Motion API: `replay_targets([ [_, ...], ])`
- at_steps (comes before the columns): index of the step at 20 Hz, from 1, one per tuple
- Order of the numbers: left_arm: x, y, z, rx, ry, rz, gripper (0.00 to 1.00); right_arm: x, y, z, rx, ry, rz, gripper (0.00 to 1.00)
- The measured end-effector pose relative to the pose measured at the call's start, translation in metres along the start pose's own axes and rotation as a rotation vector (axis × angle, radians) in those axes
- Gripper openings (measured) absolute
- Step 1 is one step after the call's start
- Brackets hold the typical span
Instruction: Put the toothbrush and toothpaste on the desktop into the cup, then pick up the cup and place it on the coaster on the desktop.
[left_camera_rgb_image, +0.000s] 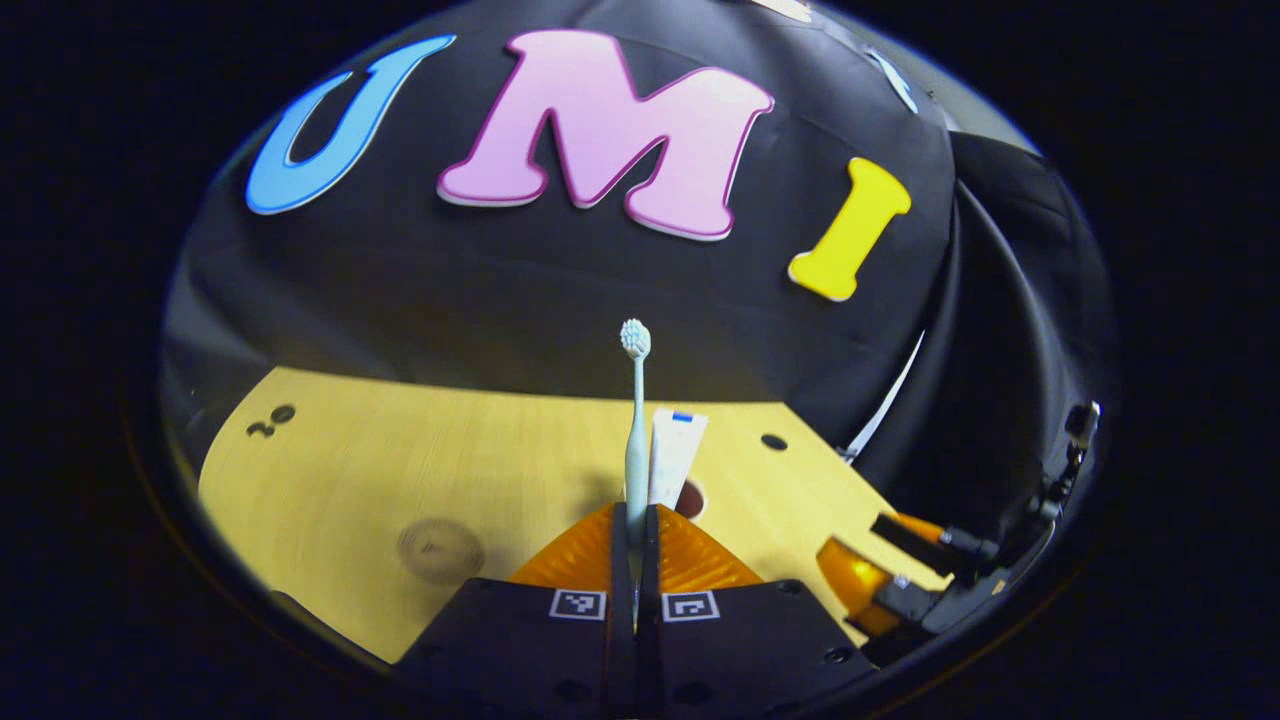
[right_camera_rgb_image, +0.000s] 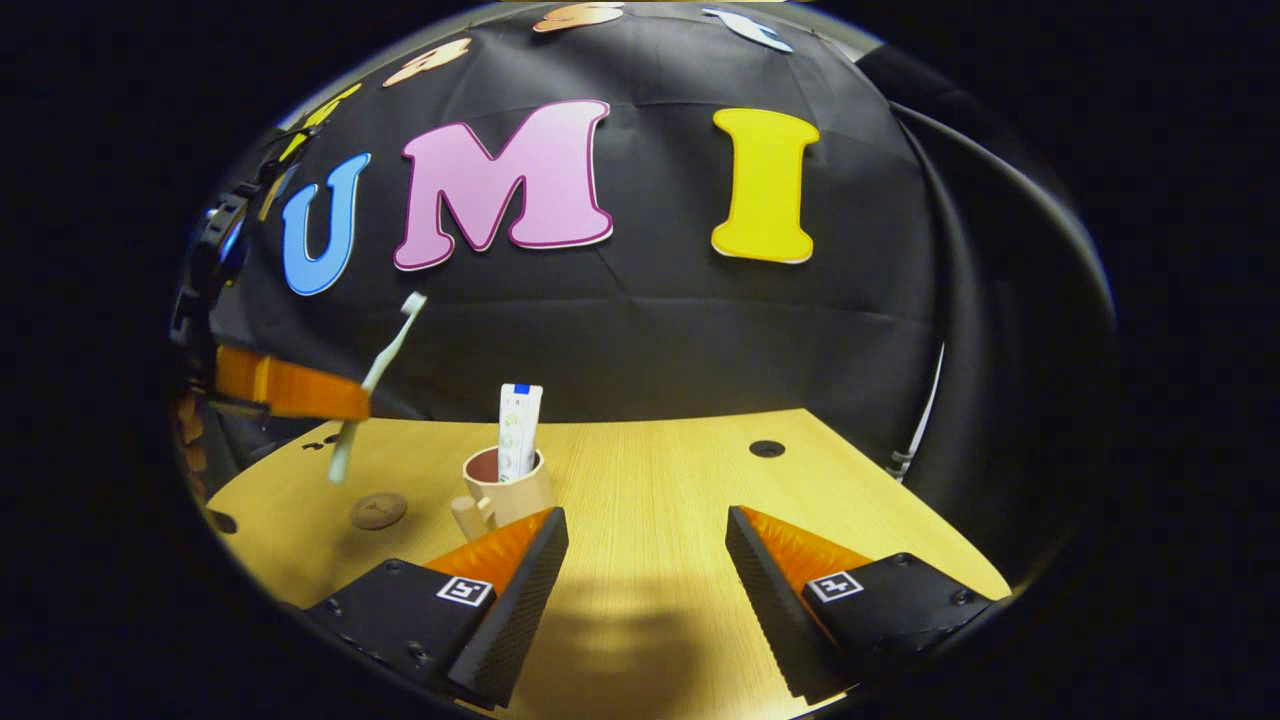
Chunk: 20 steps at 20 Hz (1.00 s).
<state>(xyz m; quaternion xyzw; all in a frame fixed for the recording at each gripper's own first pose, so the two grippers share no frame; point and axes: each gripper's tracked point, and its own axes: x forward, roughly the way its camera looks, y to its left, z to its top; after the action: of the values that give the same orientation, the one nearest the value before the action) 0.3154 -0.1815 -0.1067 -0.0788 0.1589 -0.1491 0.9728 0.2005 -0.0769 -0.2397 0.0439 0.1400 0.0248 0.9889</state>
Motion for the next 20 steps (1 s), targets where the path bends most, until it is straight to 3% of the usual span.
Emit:
replay_targets([
  [5, 0.06, -0.023, 0.03, 0.0, -0.127, -0.074, 0.06, -0.005, -0.008, -0.006, 0.024, 0.021, 0.009, 0.98],
  [10, 0.105, -0.023, 0.01, 0.077, -0.169, -0.077, 0.06, -0.002, -0.018, 0.005, 0.032, -0.016, 0.009, 0.98],
  [16, 0.116, -0.018, -0.014, 0.14, -0.162, -0.053, 0.06, -0.001, -0.026, 0.0, -0.004, -0.016, 0.018, 0.98],
  [20, 0.118, -0.014, -0.03, 0.093, -0.141, -0.042, 0.14, 0.002, -0.028, -0.007, 0.002, 0.005, 0.008, 0.98],
])
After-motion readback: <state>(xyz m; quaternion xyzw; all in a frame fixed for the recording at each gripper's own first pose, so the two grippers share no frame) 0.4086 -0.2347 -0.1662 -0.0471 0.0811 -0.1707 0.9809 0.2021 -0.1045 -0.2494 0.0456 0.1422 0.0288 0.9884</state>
